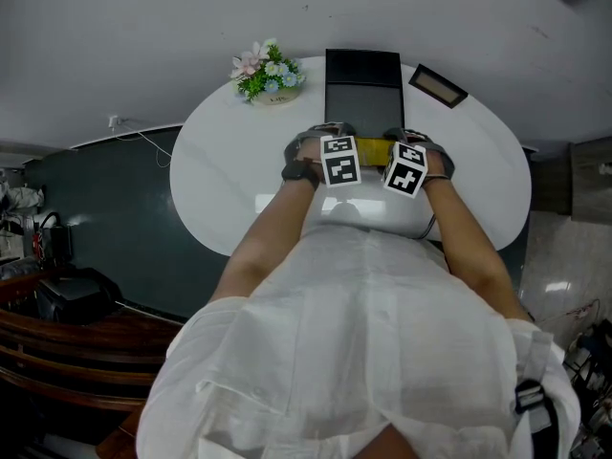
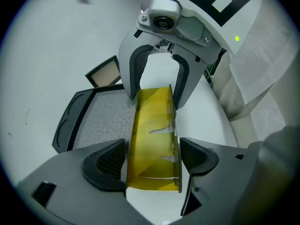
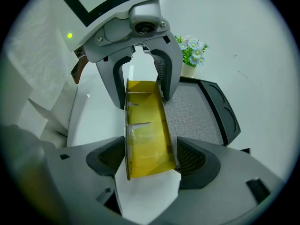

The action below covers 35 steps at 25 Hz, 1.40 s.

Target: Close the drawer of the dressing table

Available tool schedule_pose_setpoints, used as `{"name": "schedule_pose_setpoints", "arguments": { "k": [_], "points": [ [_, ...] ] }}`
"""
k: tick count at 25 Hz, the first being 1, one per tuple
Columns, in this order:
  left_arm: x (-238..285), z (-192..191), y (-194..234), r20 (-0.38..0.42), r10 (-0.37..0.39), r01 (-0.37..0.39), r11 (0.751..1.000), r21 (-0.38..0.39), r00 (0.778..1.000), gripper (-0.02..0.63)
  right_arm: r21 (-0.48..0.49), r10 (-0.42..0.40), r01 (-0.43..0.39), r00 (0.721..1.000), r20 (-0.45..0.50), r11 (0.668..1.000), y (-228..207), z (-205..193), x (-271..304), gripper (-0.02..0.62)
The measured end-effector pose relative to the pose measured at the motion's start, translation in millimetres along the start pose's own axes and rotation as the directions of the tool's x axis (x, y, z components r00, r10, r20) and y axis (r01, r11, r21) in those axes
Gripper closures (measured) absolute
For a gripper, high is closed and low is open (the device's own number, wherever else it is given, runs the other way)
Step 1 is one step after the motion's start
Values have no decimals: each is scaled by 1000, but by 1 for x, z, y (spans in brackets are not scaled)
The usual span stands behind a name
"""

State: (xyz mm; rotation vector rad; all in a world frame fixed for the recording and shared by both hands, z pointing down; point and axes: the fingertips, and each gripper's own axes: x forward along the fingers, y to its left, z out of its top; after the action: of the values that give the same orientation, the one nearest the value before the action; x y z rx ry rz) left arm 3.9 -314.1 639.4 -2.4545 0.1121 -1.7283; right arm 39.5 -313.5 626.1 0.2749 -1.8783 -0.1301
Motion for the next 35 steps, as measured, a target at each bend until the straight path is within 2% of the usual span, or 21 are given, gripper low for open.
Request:
{"name": "schedule_pose_setpoints", "arguments": {
  "k": [5,11,17,27,35],
  "points": [
    [4,-2,10,-16,-16,16,1000,0,1000,233,12,32,-31,999,-29,999,-9,-2,7,296],
    [2,-1,15,10,-47,47,999,-11,999,239,-8,62,-63,996,-70,998,-14,-2,12,295],
    [3,-2,21,32,-9,10,1000,-22,999,286,-6,32,-32,998,-50,999,-20,-3,12,299],
    [-1,-2,45,32,36,-32,994,-105,999,494,46,-54,56,998,-32,997,-43,-2,10,492],
    [0,-1,47,32,33,-29,993,-116,999,495,50,-40,42,999,-30,998,-45,-3,11,492]
  ]
}}
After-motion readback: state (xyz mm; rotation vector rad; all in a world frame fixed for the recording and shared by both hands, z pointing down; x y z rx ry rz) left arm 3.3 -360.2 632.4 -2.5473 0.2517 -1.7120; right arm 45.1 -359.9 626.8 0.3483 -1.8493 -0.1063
